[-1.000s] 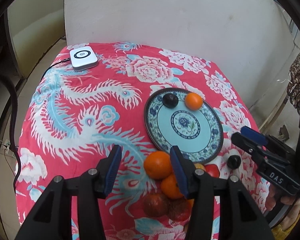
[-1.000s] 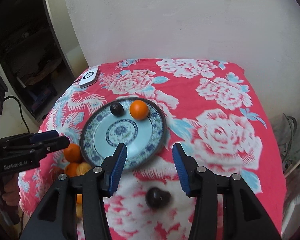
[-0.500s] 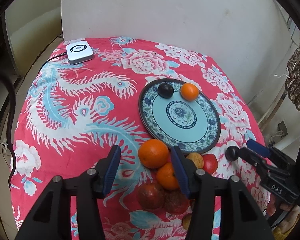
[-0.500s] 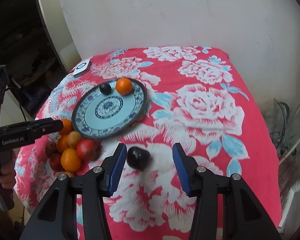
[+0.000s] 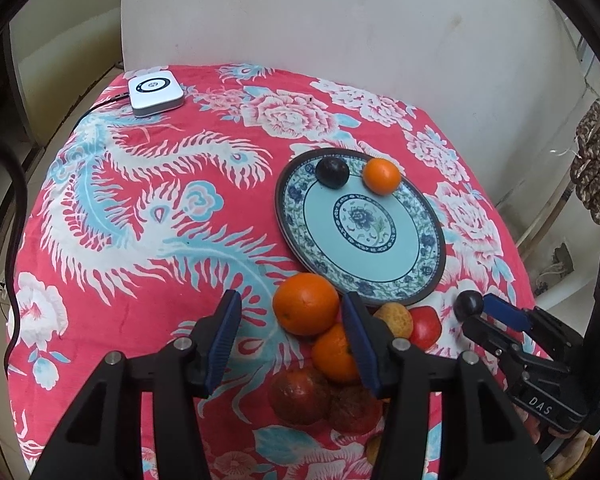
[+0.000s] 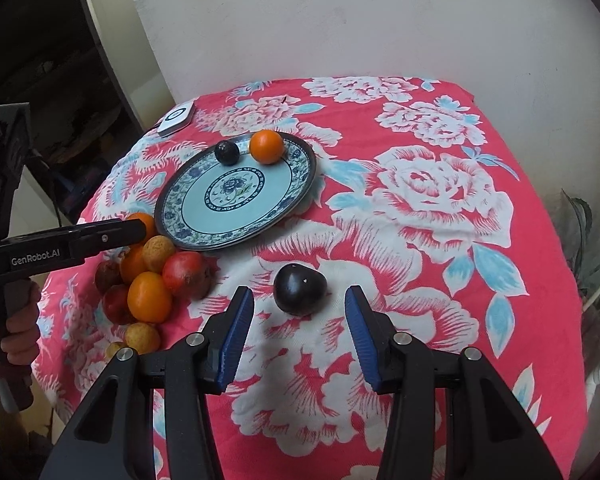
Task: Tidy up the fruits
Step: 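Grasp a second dark plum with the right gripper while the left gripper grasps a large orange, then carry the plum with the right gripper while the left gripper carries the orange to the plate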
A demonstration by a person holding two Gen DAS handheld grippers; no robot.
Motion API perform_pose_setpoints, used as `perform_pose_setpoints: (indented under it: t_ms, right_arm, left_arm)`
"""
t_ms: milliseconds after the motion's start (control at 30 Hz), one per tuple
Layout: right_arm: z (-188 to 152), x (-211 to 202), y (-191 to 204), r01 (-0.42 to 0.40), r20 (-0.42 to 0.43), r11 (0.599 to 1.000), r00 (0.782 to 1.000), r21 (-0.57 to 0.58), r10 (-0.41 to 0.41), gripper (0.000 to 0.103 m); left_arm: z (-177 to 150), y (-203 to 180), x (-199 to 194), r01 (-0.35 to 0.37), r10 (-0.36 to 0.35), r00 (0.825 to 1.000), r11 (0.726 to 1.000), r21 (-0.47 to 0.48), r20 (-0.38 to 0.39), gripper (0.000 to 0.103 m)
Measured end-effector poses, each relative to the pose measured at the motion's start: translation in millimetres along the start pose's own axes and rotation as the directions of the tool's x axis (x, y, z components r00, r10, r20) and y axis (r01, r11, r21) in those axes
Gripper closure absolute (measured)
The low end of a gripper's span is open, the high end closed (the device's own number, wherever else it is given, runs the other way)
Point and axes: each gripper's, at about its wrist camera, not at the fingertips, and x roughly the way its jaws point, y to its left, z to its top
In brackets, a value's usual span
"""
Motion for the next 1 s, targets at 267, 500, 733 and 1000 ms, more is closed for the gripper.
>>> perform_pose_setpoints:
  t_ms: [267,500,733,1000]
  right_arm:
    - [2,2,2,-0.012,0.011,1.0,1.0,0.007,0.012,0.063]
    - [2,2,0,-0.008,0.02,1.0,1.0,0.019,0.007,0.072]
    - [1,0,-3,-0.011,0.027,0.999,1.0,0.038,0.01,0.075]
    - [3,-8,-2,-0.014,0.05,0.999,0.999,0.042,0.012,0.075]
  left_arm:
    - [-1,2,3,0.023,-0.023,1.0,1.0,-0.004,0.003,0.049]
    - [-1,3,2,0.08,-0.08,0.997,0.997,-0.016,-0.002,0.065]
    - [-1,3,-4,0.069,-0.069,0.998,0.998,-0.012,0.011,0.066]
    - [-1,5,-15,0.062,-0.061,0.997,0.998,-0.016,0.037,0.066]
